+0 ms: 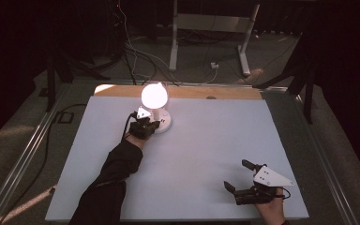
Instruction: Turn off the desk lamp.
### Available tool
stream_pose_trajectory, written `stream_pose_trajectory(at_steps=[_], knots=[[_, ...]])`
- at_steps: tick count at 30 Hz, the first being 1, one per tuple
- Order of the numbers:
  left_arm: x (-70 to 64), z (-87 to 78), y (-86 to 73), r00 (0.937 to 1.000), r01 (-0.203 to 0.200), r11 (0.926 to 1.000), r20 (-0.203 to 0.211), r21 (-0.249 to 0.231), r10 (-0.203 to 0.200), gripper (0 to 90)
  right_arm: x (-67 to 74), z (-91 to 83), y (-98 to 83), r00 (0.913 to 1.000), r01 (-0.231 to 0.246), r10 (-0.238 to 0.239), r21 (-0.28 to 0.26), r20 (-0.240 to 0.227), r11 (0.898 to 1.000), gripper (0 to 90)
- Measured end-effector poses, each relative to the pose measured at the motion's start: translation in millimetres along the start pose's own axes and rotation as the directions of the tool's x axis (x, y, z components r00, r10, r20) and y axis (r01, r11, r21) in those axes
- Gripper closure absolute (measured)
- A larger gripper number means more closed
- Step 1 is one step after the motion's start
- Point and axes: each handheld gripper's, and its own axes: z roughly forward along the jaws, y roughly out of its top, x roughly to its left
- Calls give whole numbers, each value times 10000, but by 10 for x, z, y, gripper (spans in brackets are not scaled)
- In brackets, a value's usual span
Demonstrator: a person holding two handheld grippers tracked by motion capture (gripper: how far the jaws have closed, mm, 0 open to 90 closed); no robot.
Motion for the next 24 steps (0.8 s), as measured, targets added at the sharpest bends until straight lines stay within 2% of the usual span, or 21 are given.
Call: stream_pose_trajectory(at_steps=[10,15,18,19,24], knots=[[10,5,4,10000,45,10000,-74,24,-45,900,1,1,-1,10000,-1,1,13,-18,10000,0],[0,4,5,9998,-134,9999,-157,72,135,900,9,4,1,10000,33,-33,40,-10,10000,0],[16,-1,31,10000,75,9998,-27,161,-74,900,7,-2,4,10000,22,-22,4,5,10000,0],[-2,-25,55,9999,-108,9999,79,-71,109,900,4,-5,4,10000,17,-17,-3,15,10000,0],[-24,-45,117,9998,-163,9998,60,-91,164,900,-3,-4,2,10000,-38,38,5,10,10000,0]])
